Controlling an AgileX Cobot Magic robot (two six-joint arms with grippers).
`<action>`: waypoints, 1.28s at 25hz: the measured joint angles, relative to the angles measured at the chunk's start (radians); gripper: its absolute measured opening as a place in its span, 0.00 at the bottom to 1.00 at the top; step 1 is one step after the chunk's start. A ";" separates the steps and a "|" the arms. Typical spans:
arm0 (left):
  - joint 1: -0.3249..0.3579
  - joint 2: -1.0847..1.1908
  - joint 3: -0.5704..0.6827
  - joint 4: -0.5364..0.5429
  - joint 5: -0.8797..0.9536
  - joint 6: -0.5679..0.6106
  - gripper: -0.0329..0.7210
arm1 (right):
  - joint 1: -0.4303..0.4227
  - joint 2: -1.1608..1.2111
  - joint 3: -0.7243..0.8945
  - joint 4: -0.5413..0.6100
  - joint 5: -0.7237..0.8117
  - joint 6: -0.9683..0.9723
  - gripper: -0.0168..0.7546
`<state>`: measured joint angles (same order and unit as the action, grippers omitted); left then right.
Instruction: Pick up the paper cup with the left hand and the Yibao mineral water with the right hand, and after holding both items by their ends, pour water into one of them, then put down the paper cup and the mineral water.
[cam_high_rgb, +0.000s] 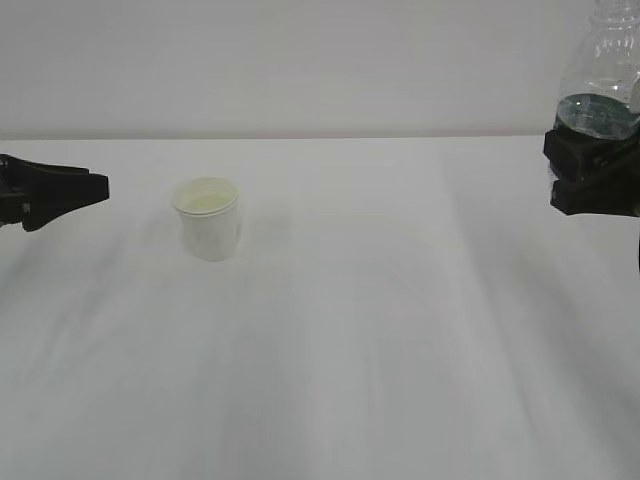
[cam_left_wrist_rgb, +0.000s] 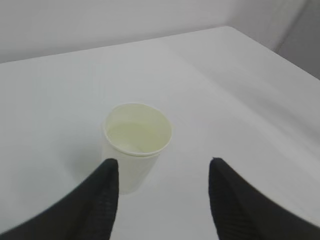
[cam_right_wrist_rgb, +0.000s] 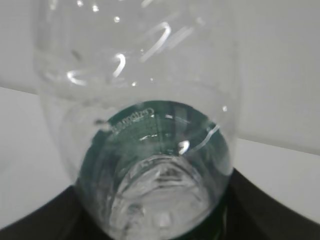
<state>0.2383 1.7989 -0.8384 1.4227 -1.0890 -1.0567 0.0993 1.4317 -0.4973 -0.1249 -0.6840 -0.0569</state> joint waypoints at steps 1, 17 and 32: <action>0.000 -0.007 0.022 -0.031 0.012 0.012 0.59 | 0.000 0.000 0.000 0.000 0.000 0.002 0.58; 0.000 -0.040 0.081 -0.260 0.134 0.131 0.56 | 0.000 0.000 0.000 0.000 0.000 0.002 0.58; 0.000 -0.040 0.081 -0.266 0.027 0.138 0.38 | 0.000 0.103 0.001 0.002 -0.123 0.010 0.58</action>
<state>0.2383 1.7593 -0.7575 1.1564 -1.0621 -0.9183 0.0993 1.5344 -0.4958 -0.1233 -0.8065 -0.0467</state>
